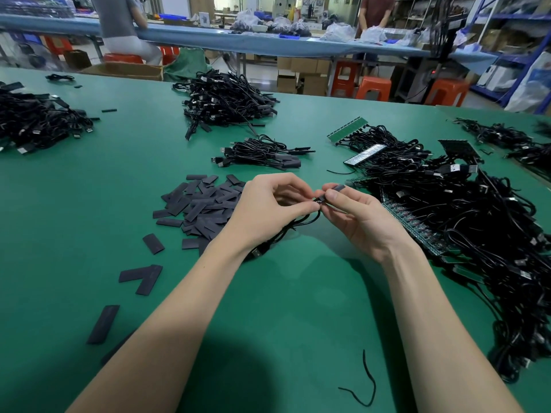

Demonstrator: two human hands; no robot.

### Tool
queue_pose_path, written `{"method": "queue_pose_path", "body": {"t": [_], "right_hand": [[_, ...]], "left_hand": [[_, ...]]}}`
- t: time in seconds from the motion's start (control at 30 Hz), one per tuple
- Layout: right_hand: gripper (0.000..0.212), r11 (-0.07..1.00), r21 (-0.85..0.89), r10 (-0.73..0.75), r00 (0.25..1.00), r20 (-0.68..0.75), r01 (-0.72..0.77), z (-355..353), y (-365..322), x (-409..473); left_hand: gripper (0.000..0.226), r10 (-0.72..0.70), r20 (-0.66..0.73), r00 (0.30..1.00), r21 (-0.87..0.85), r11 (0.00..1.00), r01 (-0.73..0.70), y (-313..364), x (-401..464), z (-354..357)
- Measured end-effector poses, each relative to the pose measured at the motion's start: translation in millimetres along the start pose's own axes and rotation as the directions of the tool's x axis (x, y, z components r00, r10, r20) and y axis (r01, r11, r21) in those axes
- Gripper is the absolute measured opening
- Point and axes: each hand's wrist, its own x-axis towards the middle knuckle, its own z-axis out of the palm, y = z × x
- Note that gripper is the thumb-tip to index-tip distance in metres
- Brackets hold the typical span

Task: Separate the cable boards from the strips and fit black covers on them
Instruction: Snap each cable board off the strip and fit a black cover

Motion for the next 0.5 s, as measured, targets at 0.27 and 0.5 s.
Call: {"method": "queue_pose_path", "body": {"t": [0.27,0.5], "right_hand": [[0.017,0.998,-0.064,0.013,0.998,0.064,-0.009,0,0,-1],[0.036,0.972,-0.185,-0.148,0.989,-0.008,0.144,13,4,-1]], "left_hand": [[0.017,-0.036,0.066,0.997,-0.097,0.994,0.042,-2,0,-4],[0.017,-0.099,0.004,0.995,-0.152,0.983,0.098,-9,1,-3]]}}
